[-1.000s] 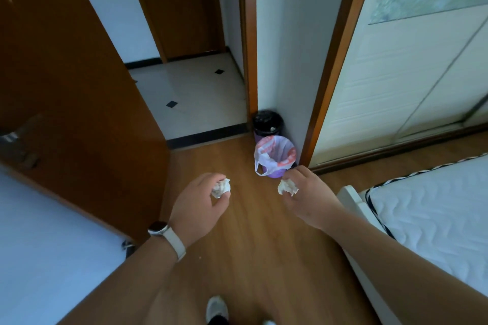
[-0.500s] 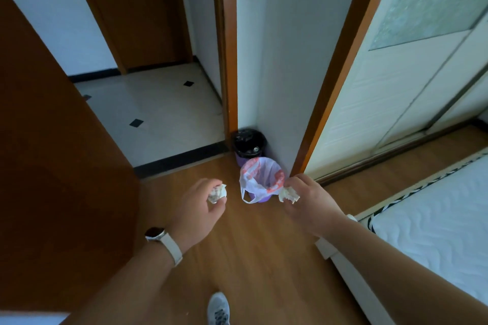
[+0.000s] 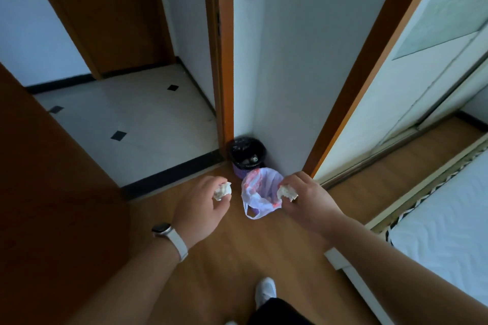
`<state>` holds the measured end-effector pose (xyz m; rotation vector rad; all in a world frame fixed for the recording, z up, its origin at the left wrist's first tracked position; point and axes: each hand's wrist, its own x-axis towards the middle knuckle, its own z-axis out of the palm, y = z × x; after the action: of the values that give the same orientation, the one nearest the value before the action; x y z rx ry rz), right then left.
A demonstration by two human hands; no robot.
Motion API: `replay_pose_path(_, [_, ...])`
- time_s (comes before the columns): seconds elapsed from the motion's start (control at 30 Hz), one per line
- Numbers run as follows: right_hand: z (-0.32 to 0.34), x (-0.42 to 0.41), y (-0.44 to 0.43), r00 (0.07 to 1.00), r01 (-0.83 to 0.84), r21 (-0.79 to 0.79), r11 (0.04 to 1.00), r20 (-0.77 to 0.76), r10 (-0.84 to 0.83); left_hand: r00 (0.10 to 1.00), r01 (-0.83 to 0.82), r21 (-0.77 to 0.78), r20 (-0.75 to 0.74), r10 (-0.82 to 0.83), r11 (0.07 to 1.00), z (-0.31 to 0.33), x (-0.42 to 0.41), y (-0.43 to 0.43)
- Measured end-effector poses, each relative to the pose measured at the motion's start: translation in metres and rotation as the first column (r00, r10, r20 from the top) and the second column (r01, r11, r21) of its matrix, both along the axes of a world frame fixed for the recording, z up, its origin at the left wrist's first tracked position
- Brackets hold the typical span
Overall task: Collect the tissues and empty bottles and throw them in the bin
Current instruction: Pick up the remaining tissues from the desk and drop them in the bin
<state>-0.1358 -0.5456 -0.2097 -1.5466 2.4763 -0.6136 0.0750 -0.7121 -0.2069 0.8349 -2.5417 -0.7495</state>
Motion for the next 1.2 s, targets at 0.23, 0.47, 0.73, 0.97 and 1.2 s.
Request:
replay_pose_path(0.23, [-0.035, -0.045, -0.045, 0.999, 0.011, 0.023, 1.000, 0.047, -0.012, 0.998, 0.060, 0.014, 0.024, -0.060, 0.998, -0.018, -0.060, -0.049])
replay_pose_path(0.47, [-0.065, -0.101, -0.112, 0.991, 0.007, 0.033, 0.999, 0.132, -0.012, 0.989, 0.094, 0.088, 0.110, -0.103, 0.992, -0.039, -0.133, -0.105])
replay_pose_path(0.73, [-0.081, -0.175, -0.157, 0.985, 0.098, 0.014, 0.995, 0.141, -0.099, 0.963, 0.243, 0.051, 0.109, -0.248, 0.969, -0.052, -0.231, -0.165])
replay_pose_path(0.97, [-0.092, -0.208, -0.178, 0.978, 0.130, 0.003, 0.992, 0.163, -0.129, 0.928, 0.351, 0.042, 0.121, -0.353, 0.935, -0.078, -0.283, -0.203])
replay_pose_path(1.2, [-0.160, -0.223, -0.206, 0.956, 0.223, 0.064, 0.973, 0.178, -0.231, 0.876, 0.452, 0.101, 0.139, -0.463, 0.886, -0.163, -0.330, -0.237])
